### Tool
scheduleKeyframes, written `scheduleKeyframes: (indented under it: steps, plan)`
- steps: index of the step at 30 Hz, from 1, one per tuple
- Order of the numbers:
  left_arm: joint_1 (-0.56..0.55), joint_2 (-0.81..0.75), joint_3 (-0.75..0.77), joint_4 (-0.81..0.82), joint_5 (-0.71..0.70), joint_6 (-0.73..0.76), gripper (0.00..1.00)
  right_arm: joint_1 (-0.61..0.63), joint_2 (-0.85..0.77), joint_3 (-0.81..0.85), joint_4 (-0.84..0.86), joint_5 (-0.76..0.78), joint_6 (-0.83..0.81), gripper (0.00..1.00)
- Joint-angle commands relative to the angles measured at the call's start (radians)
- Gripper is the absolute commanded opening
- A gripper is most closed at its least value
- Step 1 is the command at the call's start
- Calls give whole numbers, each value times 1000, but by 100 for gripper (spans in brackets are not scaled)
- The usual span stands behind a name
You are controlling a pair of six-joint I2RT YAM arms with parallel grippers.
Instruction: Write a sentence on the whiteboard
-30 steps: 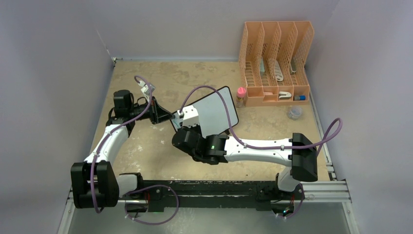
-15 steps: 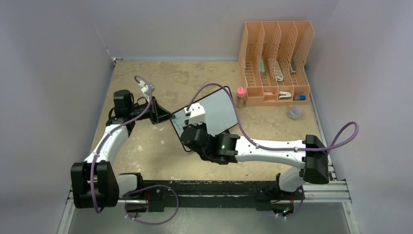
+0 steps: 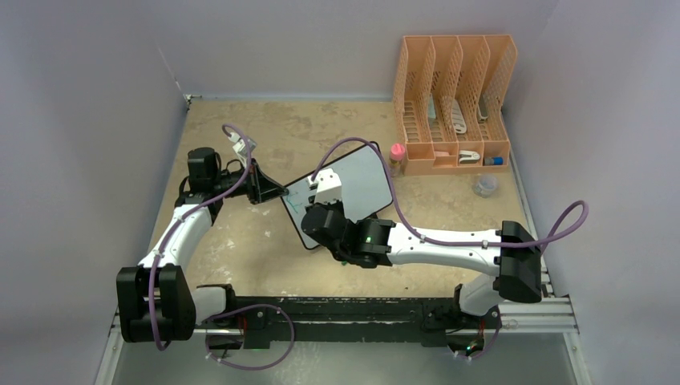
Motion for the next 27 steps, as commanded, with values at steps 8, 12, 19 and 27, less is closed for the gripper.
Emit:
scheduleKeyframes:
  steps: [8, 12, 19, 27]
  plan:
    - [-14, 7, 27, -22, 8, 26, 0, -5, -30, 4, 54, 5, -14, 0]
    - [-14, 11, 28, -22, 7, 26, 0, -8, -24, 4, 56, 12, -18, 0]
    - [-14, 12, 28, -22, 9, 26, 0, -19, -22, 3, 47, 31, 0, 0]
    - [-13, 11, 29, -22, 14, 25, 0, -25, -17, 4, 68, 3, -8, 0]
